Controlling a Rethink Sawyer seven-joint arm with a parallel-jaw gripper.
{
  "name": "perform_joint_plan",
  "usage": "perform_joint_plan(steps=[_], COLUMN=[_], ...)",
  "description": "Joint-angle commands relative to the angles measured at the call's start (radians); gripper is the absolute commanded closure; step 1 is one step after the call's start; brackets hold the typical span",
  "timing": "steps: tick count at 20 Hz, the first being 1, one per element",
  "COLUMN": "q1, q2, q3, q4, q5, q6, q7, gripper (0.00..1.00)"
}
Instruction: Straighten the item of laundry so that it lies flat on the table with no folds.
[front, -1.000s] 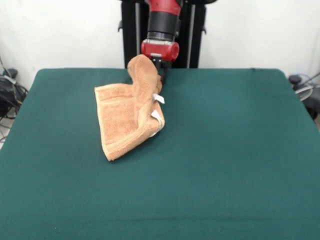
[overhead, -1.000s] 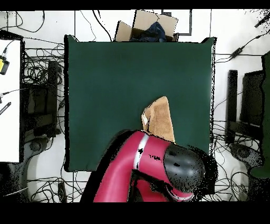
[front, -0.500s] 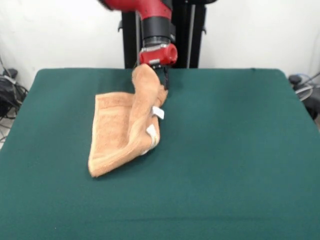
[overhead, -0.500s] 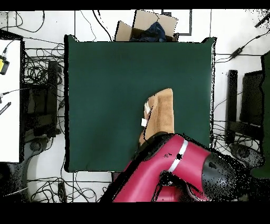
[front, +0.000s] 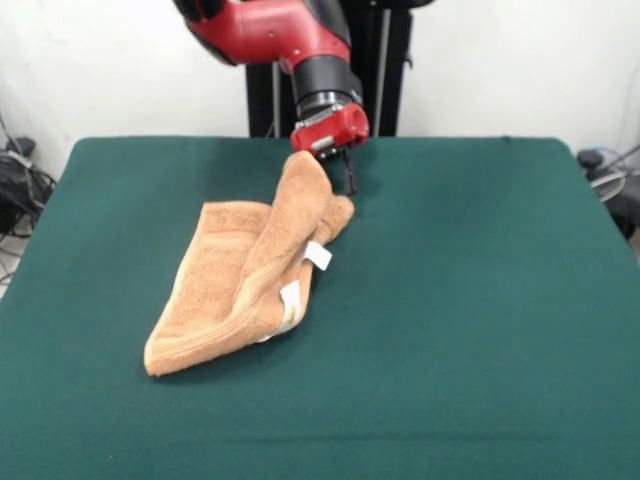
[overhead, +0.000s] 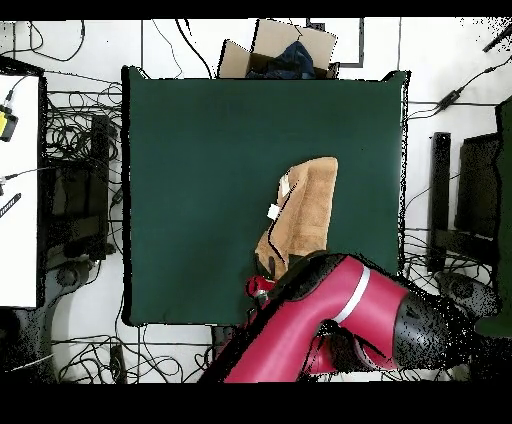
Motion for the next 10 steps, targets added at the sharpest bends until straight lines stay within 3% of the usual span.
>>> perform_joint_plan(steps=[1,10], q1=[0.039,0.007], q2=[0.301,0.315], q3=[0.333,0.378], q4=[-0.303,-0.283], q5=[0.086,0.128], q6=[0.596,0.620], q7=[0.419,0.410], gripper=[0.00,0.00])
